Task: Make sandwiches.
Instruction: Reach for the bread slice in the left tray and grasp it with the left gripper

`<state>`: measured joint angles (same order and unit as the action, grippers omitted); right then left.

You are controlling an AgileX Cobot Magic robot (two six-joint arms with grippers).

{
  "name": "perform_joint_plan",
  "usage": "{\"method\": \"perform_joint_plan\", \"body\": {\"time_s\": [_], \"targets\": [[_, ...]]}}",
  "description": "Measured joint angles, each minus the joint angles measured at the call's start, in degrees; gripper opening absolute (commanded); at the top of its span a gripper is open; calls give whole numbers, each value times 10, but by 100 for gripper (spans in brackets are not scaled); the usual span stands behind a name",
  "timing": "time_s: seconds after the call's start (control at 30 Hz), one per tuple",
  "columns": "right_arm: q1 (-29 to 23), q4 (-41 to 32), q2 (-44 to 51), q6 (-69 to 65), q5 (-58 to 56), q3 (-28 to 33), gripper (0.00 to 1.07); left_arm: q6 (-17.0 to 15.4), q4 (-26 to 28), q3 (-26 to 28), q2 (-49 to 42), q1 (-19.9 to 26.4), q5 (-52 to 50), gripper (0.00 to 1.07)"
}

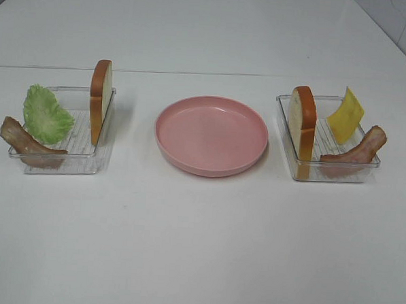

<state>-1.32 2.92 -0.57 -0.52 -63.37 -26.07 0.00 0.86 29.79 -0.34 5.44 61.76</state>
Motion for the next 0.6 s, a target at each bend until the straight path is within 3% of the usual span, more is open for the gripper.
{"method": "perform_joint_plan", "body": {"time_s": [0.6], "targets": [[0, 0, 0, 0, 1, 0, 83, 0, 0, 0, 0, 0, 0, 91]]}}
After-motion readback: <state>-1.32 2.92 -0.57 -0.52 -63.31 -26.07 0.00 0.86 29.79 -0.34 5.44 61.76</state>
